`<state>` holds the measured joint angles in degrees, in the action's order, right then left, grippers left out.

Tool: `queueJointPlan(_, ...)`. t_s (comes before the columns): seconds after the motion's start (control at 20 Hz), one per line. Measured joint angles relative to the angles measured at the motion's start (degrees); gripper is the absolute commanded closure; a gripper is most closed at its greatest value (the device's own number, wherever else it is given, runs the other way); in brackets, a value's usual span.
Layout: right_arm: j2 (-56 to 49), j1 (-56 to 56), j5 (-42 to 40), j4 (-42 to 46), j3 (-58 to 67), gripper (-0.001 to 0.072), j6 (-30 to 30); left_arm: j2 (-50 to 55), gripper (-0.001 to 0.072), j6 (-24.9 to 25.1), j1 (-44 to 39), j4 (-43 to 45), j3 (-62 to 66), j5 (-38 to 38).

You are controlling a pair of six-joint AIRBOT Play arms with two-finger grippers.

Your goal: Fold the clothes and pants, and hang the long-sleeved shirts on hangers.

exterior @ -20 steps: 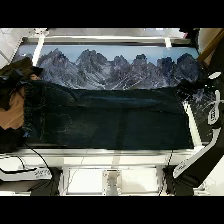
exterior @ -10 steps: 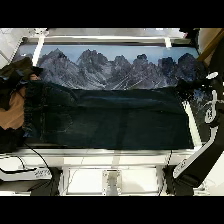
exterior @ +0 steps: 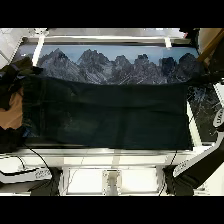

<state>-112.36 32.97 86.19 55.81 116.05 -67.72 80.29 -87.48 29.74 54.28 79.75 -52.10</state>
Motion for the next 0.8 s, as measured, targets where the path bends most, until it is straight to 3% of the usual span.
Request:
queueJointPlan(0.3,3.78,2.19,-2.25,1.55,-1.38,0.0681,-5.88,1.75,0.066,-0.04,-1.29,-0.81,0.0,9.16)
queueJointPlan(0.5,2.27,-1.14,-11.37,2.78,-4.13,0.0681,-8.24,6.23,0.066,-0.04,-4.72,-0.76,0.0,16.09)
queueJointPlan(0.8,-0.76,-5.44,-26.75,4.09,-5.27,0.0676,-14.03,12.33,0.0657,0.42,-11.04,-0.9,0.0,34.16)
